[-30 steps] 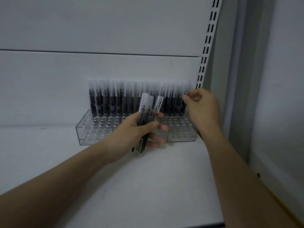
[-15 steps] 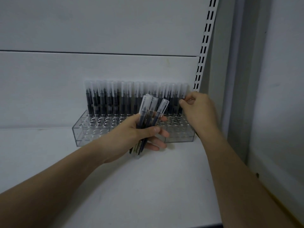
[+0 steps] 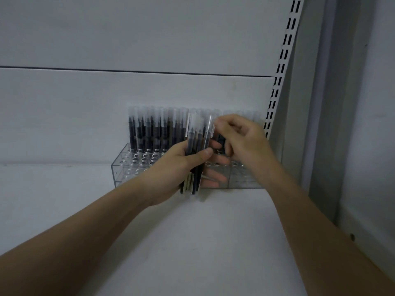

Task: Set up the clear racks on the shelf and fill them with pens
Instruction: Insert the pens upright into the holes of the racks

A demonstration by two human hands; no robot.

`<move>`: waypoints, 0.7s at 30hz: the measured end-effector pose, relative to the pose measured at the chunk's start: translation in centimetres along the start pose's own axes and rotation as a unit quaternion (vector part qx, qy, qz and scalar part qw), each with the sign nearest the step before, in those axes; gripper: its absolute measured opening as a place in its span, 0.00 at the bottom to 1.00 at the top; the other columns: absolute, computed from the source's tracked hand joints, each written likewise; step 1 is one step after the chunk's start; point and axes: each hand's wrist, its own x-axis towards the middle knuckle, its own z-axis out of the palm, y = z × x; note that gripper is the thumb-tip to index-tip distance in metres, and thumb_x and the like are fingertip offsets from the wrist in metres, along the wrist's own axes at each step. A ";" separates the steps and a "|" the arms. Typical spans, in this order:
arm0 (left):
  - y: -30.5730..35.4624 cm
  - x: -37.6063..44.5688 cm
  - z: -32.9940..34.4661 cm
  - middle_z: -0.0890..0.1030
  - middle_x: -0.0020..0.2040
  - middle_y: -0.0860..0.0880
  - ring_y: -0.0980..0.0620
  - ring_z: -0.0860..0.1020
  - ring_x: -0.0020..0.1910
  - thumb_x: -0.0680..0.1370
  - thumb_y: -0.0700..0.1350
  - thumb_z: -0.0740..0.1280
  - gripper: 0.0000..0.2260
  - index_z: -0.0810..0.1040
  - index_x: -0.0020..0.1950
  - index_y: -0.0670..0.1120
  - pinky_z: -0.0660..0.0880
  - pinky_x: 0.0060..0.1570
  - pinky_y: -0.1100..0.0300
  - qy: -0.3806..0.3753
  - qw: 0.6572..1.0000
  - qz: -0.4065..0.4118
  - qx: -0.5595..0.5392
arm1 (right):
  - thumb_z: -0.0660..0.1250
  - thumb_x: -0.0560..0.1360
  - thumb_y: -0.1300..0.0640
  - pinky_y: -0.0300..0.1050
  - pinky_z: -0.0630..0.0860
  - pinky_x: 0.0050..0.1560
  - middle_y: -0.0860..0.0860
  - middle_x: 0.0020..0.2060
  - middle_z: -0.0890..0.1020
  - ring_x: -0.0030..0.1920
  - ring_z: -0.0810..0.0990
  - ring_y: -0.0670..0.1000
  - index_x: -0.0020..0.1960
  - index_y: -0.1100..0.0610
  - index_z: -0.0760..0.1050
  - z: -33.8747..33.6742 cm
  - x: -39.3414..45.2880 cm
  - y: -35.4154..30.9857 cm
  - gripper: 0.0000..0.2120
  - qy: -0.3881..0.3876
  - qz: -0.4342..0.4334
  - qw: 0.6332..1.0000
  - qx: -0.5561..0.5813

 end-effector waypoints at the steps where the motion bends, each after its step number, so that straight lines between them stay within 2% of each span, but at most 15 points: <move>1: 0.1 0.0 0.0 0.84 0.53 0.39 0.42 0.84 0.44 0.83 0.41 0.59 0.10 0.76 0.62 0.41 0.83 0.46 0.49 -0.002 1.000 0.002 -0.001 | 0.68 0.79 0.56 0.30 0.72 0.32 0.42 0.32 0.81 0.30 0.77 0.37 0.50 0.56 0.81 0.3 -0.2 0.0 0.05 -0.027 0.014 0.999 0.030; 3: 0.3 0.0 -0.2 0.84 0.53 0.40 0.43 0.84 0.44 0.83 0.41 0.59 0.11 0.76 0.62 0.41 0.83 0.45 0.50 -0.009 1.000 0.008 0.006 | 0.69 0.78 0.60 0.32 0.76 0.34 0.47 0.33 0.81 0.33 0.80 0.40 0.47 0.60 0.80 0.8 -0.5 0.0 0.04 -0.052 0.026 0.994 0.092; 6: 1.0 -0.1 -0.5 0.84 0.54 0.39 0.43 0.84 0.44 0.83 0.41 0.59 0.12 0.76 0.63 0.39 0.83 0.45 0.50 -0.017 0.999 0.008 0.028 | 0.69 0.77 0.61 0.36 0.79 0.37 0.51 0.37 0.83 0.38 0.83 0.46 0.45 0.60 0.79 1.5 -0.5 0.0 0.04 -0.037 0.030 0.989 0.142; 9: 2.0 -0.4 -1.3 0.84 0.54 0.38 0.41 0.84 0.45 0.83 0.41 0.60 0.12 0.76 0.63 0.38 0.83 0.48 0.49 -0.025 0.997 -0.016 0.068 | 0.69 0.78 0.59 0.36 0.75 0.30 0.47 0.30 0.81 0.30 0.78 0.44 0.44 0.60 0.78 2.0 -0.7 0.1 0.06 -0.005 0.021 0.993 0.117; 11: 2.7 -0.9 -2.3 0.84 0.53 0.38 0.39 0.84 0.47 0.83 0.41 0.59 0.11 0.76 0.62 0.38 0.83 0.49 0.49 -0.025 0.994 -0.025 0.104 | 0.68 0.79 0.57 0.39 0.72 0.26 0.49 0.29 0.79 0.26 0.73 0.47 0.45 0.60 0.77 2.2 -0.7 0.2 0.07 0.019 0.013 0.995 0.099; 14: 4.0 -2.0 -4.7 0.84 0.51 0.38 0.40 0.84 0.45 0.84 0.41 0.58 0.10 0.76 0.60 0.39 0.83 0.46 0.49 0.009 0.995 -0.017 0.100 | 0.64 0.81 0.57 0.41 0.73 0.27 0.56 0.40 0.85 0.28 0.76 0.50 0.47 0.59 0.74 1.8 -0.3 0.0 0.06 0.060 0.024 0.979 0.192; 16: 5.2 -2.6 -6.7 0.84 0.46 0.41 0.44 0.83 0.36 0.84 0.41 0.57 0.10 0.75 0.60 0.39 0.83 0.36 0.54 0.057 0.994 0.016 0.087 | 0.63 0.82 0.58 0.40 0.76 0.29 0.58 0.42 0.85 0.30 0.79 0.51 0.48 0.59 0.73 1.4 -0.1 -0.2 0.06 0.083 0.028 0.965 0.247; 18: 5.8 -3.0 -9.0 0.78 0.35 0.47 0.51 0.73 0.25 0.84 0.42 0.57 0.10 0.75 0.60 0.41 0.72 0.24 0.61 0.119 0.987 0.069 0.080 | 0.63 0.81 0.59 0.39 0.79 0.33 0.59 0.42 0.85 0.32 0.81 0.51 0.49 0.61 0.73 1.6 0.0 -0.2 0.05 0.087 0.027 0.962 0.259; 20: 5.9 -3.1 -11.3 0.67 0.31 0.50 0.55 0.60 0.23 0.85 0.44 0.56 0.10 0.75 0.58 0.43 0.59 0.22 0.63 0.193 0.973 0.114 0.050 | 0.64 0.81 0.62 0.40 0.81 0.37 0.59 0.42 0.84 0.34 0.83 0.52 0.52 0.64 0.73 2.3 0.1 -0.3 0.05 0.084 0.025 0.961 0.263; 21: 5.8 -3.0 -12.2 0.64 0.30 0.50 0.55 0.57 0.23 0.85 0.45 0.56 0.09 0.74 0.57 0.44 0.56 0.22 0.63 0.231 0.964 0.130 0.032 | 0.64 0.80 0.63 0.40 0.81 0.39 0.59 0.41 0.84 0.36 0.83 0.52 0.53 0.65 0.73 2.8 0.2 -0.5 0.05 0.082 0.023 0.961 0.261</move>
